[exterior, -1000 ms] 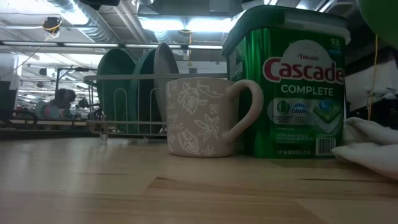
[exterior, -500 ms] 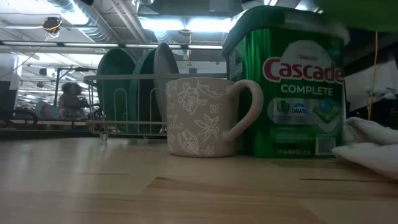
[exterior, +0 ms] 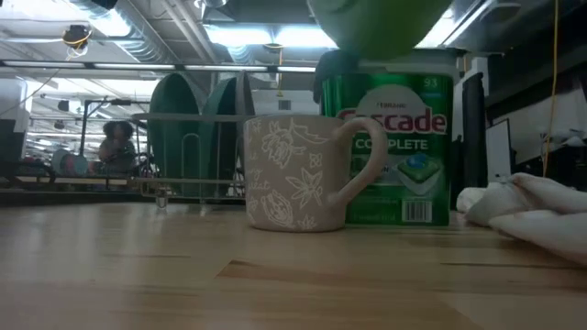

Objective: Sort dishes
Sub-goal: Put the light green plate in the dish rack

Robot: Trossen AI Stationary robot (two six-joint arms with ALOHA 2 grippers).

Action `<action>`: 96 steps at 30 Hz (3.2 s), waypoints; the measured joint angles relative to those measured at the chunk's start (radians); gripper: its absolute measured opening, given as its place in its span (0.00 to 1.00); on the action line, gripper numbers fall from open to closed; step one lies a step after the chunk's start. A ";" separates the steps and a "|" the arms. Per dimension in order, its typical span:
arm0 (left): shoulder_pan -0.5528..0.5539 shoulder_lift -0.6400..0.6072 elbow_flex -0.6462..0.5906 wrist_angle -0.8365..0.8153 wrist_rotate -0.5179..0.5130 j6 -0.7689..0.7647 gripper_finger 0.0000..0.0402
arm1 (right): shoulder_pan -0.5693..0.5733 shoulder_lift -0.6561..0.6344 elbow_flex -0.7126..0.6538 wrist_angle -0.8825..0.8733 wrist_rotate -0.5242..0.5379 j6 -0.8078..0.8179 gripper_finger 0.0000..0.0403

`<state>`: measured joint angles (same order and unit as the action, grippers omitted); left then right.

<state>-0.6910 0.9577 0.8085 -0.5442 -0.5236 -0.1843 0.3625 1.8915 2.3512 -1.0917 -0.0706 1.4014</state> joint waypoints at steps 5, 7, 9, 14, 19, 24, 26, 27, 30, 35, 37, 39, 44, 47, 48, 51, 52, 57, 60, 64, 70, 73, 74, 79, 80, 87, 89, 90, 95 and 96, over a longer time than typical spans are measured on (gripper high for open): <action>-0.015 0.000 0.000 0.001 0.000 -0.002 0.21 | -0.041 0.000 0.000 0.068 -0.012 -0.063 0.02; -0.022 0.000 0.000 0.001 0.000 -0.004 0.21 | -0.062 0.000 0.000 0.082 -0.008 -0.109 0.02; -0.029 0.000 0.000 0.001 0.000 -0.016 0.21 | -0.085 0.000 0.000 0.107 -0.001 -0.158 0.02; -0.031 0.000 0.000 0.002 0.000 -0.041 0.21 | -0.159 0.000 0.000 0.103 -0.017 -0.268 0.02; -0.030 0.000 0.000 0.002 0.000 -0.046 0.21 | -0.261 0.000 0.000 0.105 -0.064 -0.385 0.02; -0.030 0.000 0.000 0.002 0.000 -0.072 0.21 | -0.387 0.000 0.000 0.107 -0.119 -0.510 0.02; -0.030 0.000 0.000 0.002 0.000 -0.079 0.21 | -0.441 0.000 0.000 0.110 -0.148 -0.564 0.02; -0.030 0.000 0.000 0.002 0.000 -0.081 0.21 | -0.466 0.000 -0.001 0.114 -0.162 -0.589 0.02; -0.030 0.000 0.000 0.002 0.000 -0.083 0.21 | -0.542 0.000 -0.012 0.154 -0.203 -0.654 0.02; -0.029 0.000 0.000 0.002 0.000 -0.092 0.21 | -0.647 0.005 -0.049 0.250 -0.283 -0.733 0.02; -0.029 0.000 0.000 0.002 -0.003 -0.106 0.21 | -0.679 0.006 -0.080 0.290 -0.318 -0.751 0.02; -0.029 0.000 0.000 0.002 -0.005 -0.121 0.21 | -0.704 0.006 -0.117 0.318 -0.350 -0.756 0.02; -0.029 0.000 0.000 0.002 -0.006 -0.150 0.21 | -0.738 0.006 -0.226 0.350 -0.368 -0.778 0.02; -0.029 0.000 0.000 0.002 -0.007 -0.152 0.21 | -0.745 0.006 -0.300 0.388 -0.384 -0.780 0.02; -0.028 0.000 0.000 0.002 -0.007 -0.154 0.21 | -0.746 0.008 -0.322 0.411 -0.405 -0.779 0.02; -0.028 0.000 0.000 0.002 -0.008 -0.157 0.21 | -0.750 0.009 -0.376 0.506 -0.442 -0.779 0.02; -0.028 0.000 0.000 0.002 -0.008 -0.157 0.21 | -0.749 0.009 -0.393 0.541 -0.452 -0.776 0.02; -0.028 0.000 0.000 0.002 -0.012 -0.172 0.21 | -0.749 0.008 -0.465 0.657 -0.474 -0.740 0.02; -0.028 0.000 0.000 0.002 -0.013 -0.184 0.21 | -0.749 0.008 -0.487 0.681 -0.472 -0.724 0.02; -0.028 0.000 0.000 0.002 -0.013 -0.185 0.21 | -0.749 0.008 -0.515 0.684 -0.456 -0.725 0.02; -0.028 0.000 0.000 0.002 -0.013 -0.184 0.21 | -0.749 0.008 -0.555 0.704 -0.440 -0.725 0.02; -0.028 0.000 0.000 0.002 -0.013 -0.184 0.21 | -0.748 0.008 -0.571 0.714 -0.433 -0.725 0.02; -0.028 0.000 0.000 0.002 -0.013 -0.184 0.21 | -0.749 0.008 -0.578 0.719 -0.429 -0.725 0.02; -0.028 0.000 0.000 0.002 -0.012 -0.183 0.21 | -0.749 0.010 -0.592 0.708 -0.414 -0.721 0.02; -0.028 0.000 0.000 0.002 -0.012 -0.183 0.21 | -0.749 0.010 -0.592 0.704 -0.408 -0.721 0.02; -0.028 0.000 0.000 0.002 -0.012 -0.183 0.21 | -0.749 0.011 -0.594 0.661 -0.291 -0.728 0.13; -0.028 0.000 0.000 0.002 -0.012 -0.183 0.21 | -0.749 0.011 -0.594 0.660 -0.250 -0.728 0.16; -0.028 0.000 0.000 0.002 -0.012 -0.183 0.21 | -0.750 0.011 -0.594 0.660 -0.231 -0.729 0.17; -0.029 0.000 0.000 0.002 -0.012 -0.171 0.21 | -0.749 0.012 -0.594 0.660 -0.200 -0.728 0.23; -0.028 0.000 0.000 0.002 -0.012 -0.166 0.21 | -0.749 0.012 -0.594 0.659 -0.200 -0.728 0.24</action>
<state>-0.7194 0.9581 0.8085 -0.5426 -0.5354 -0.3502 -0.3866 1.9038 1.7576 -0.4324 -0.2705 0.6735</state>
